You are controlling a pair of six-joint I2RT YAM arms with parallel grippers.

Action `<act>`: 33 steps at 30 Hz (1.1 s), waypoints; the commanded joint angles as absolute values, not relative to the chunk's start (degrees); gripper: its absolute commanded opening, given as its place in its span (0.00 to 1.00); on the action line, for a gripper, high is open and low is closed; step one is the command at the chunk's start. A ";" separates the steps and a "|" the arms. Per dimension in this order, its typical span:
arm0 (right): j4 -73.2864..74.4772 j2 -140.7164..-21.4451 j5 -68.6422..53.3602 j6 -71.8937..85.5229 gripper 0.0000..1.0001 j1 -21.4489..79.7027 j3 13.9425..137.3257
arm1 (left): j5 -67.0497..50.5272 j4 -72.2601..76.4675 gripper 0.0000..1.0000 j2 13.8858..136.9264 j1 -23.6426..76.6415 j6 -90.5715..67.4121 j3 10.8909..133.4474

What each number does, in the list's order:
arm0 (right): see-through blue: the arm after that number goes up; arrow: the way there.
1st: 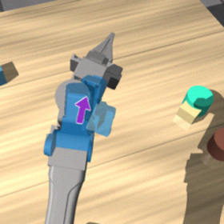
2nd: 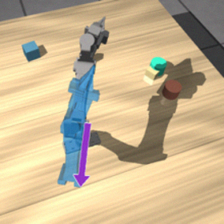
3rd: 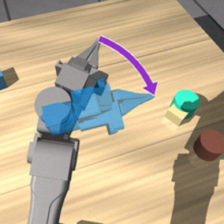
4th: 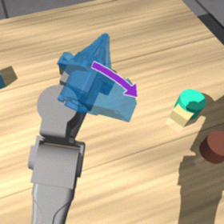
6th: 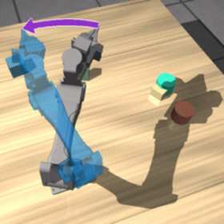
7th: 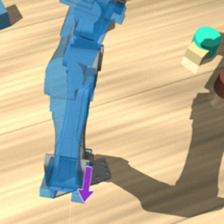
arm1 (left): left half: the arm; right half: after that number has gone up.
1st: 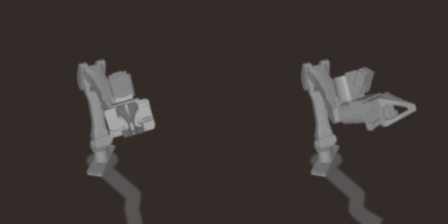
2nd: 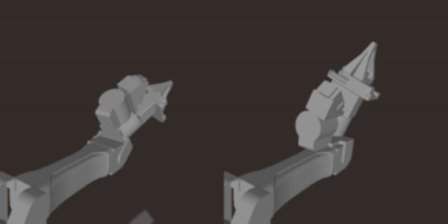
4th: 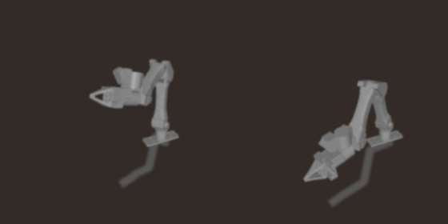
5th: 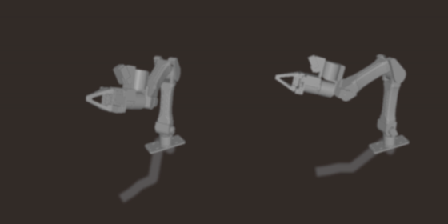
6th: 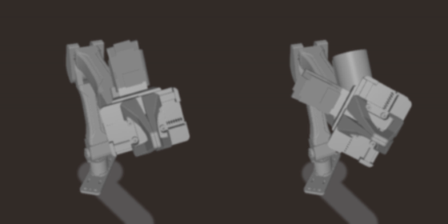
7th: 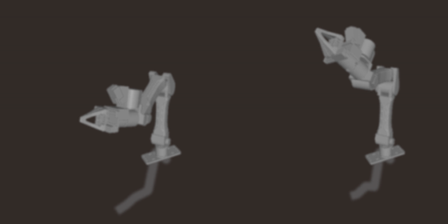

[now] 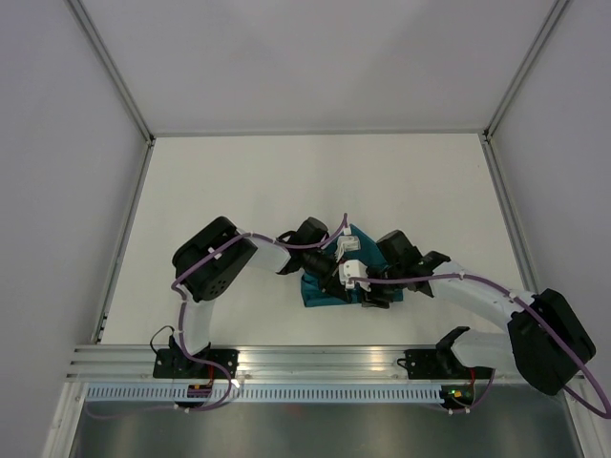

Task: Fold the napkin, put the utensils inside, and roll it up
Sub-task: Roll the napkin with the utensil

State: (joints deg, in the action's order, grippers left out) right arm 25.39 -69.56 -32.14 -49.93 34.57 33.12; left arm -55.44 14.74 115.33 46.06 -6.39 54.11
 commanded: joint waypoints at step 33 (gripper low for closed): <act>46.57 -105.10 -40.86 -62.03 0.02 27.86 52.11 | -39.03 19.16 0.32 108.11 38.06 -26.36 50.98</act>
